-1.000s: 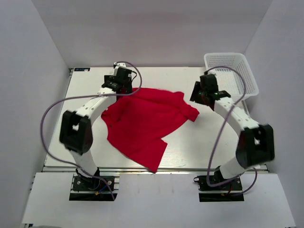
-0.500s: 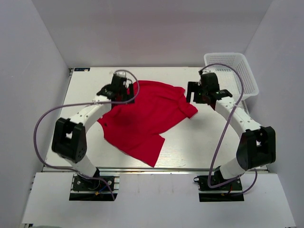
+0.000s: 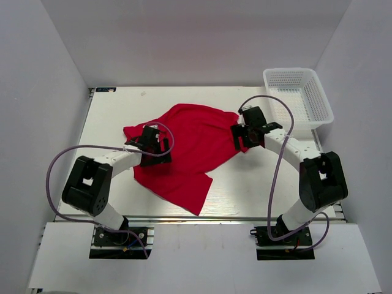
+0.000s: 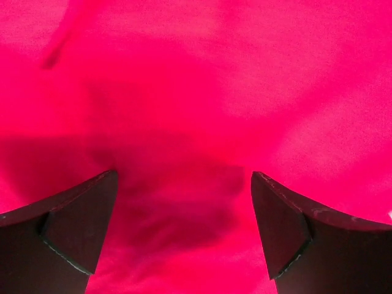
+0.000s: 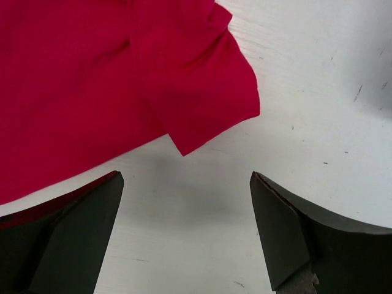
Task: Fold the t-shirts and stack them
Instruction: Flatten out the tshirt
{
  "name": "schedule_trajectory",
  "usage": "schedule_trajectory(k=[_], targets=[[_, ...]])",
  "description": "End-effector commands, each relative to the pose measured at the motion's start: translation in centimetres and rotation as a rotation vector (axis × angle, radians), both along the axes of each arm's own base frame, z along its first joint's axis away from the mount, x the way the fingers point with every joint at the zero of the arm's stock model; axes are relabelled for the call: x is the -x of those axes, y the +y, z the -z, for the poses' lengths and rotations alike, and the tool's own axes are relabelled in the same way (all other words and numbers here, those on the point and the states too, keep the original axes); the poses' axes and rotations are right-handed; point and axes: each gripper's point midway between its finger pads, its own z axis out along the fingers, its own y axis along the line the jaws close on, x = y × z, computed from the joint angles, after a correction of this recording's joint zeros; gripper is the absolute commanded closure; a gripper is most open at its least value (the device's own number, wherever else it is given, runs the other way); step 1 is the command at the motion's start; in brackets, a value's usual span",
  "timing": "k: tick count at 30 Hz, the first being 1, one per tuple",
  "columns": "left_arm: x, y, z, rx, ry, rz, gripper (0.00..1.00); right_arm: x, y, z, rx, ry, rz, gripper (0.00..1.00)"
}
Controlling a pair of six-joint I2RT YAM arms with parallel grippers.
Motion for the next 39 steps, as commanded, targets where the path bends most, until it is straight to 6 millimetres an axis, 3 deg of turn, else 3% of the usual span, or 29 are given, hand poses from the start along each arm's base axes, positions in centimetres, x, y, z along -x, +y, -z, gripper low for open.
schedule_trajectory(k=[1, 2, 3, 6, 9, 10, 12, 13, 15, 16, 18, 19, 20, 21, 22, 23, 24, 28, 29, 31, 35, 37, 39], targets=[[0.2, 3.5, 2.5, -0.147, 0.069, -0.147, 0.00, -0.3, -0.1, -0.5, 0.045, -0.025, -0.011, 0.10], [-0.6, 4.5, 2.6, -0.176, 0.070, -0.198, 0.00, -0.2, 0.0, -0.5, 0.044, -0.025, -0.013, 0.10], [-0.6, 5.2, 4.1, -0.199, 0.123, -0.214, 0.00, -0.1, 0.4, -0.6, 0.032, -0.026, -0.019, 0.10], [-3.0, 5.9, 4.2, -0.240, 0.125, -0.209, 0.00, 0.5, 1.2, -0.7, -0.010, -0.016, -0.041, 0.10], [-6.6, 7.0, 4.6, -0.263, 0.106, -0.212, 0.00, 1.3, 2.3, -0.3, -0.051, -0.007, -0.079, 0.10], [-9.1, 7.4, 3.4, -0.281, 0.053, -0.231, 0.00, 1.6, 2.6, -0.7, -0.068, -0.023, -0.087, 0.10], [-11.1, 8.6, 4.0, -0.351, 0.049, -0.232, 0.00, 2.2, 3.0, -1.2, -0.092, -0.031, -0.107, 0.10], [-13.7, 9.1, 2.2, -0.368, -0.006, -0.257, 0.00, 2.3, 3.4, -1.2, -0.105, -0.033, -0.114, 0.10], [-14.6, 9.0, 1.4, -0.390, 0.016, -0.231, 0.00, 2.4, 4.0, -1.6, -0.130, -0.033, -0.130, 0.10], [-16.3, 8.7, -0.6, -0.383, -0.028, -0.226, 0.00, 2.7, 4.5, -1.6, -0.145, -0.022, -0.149, 0.10], [-16.7, 8.0, -3.0, -0.372, -0.071, -0.190, 0.00, 2.8, 5.4, -1.6, -0.146, -0.027, -0.185, 0.10], [-16.7, 6.5, -5.7, -0.313, -0.130, -0.153, 0.00, 2.6, 5.5, -1.7, -0.146, -0.042, -0.185, 0.10], [-16.4, 5.9, -7.1, -0.273, -0.158, -0.137, 0.00, 2.9, 6.0, -1.8, -0.143, -0.049, -0.208, 0.10], [-14.8, 4.8, -6.7, -0.205, -0.136, -0.086, 0.00, 3.0, 6.2, -1.7, -0.141, -0.053, -0.217, 0.10], [-13.8, 4.4, -10.0, -0.158, -0.205, -0.075, 0.00, 2.8, 6.0, -1.8, -0.123, -0.066, -0.207, 0.10], [-12.6, 4.1, -10.8, -0.119, -0.217, -0.074, 0.00, 2.9, 6.4, -1.8, -0.121, -0.073, -0.216, 0.10], [-10.1, 3.7, -9.3, -0.071, -0.170, -0.057, 0.00, 2.9, 6.5, -1.7, -0.115, -0.076, -0.218, 0.10], [-3.1, 2.4, -9.2, 0.077, -0.159, -0.046, 0.00, 3.2, 7.4, -0.7, -0.105, -0.071, -0.240, 0.10], [-0.5, 2.0, -7.1, 0.114, -0.106, -0.009, 0.00, 3.1, 8.1, -0.4, -0.112, -0.074, -0.256, 0.10], [1.4, 1.3, -7.5, 0.170, -0.121, 0.006, 0.00, 2.6, 8.7, -0.2, -0.106, -0.076, -0.257, 0.15], [6.3, 0.0, -4.4, 0.226, 0.013, 0.061, 0.00, 1.7, 9.2, 1.9, -0.076, -0.028, -0.226, 0.24], [7.4, -0.6, -3.9, 0.256, 0.040, 0.082, 0.00, 1.4, 9.4, 2.5, -0.082, -0.019, -0.207, 0.33], [8.8, -1.6, -3.2, 0.278, 0.082, 0.109, 0.00, 1.3, 9.9, 3.7, -0.094, 0.015, -0.199, 0.35]])
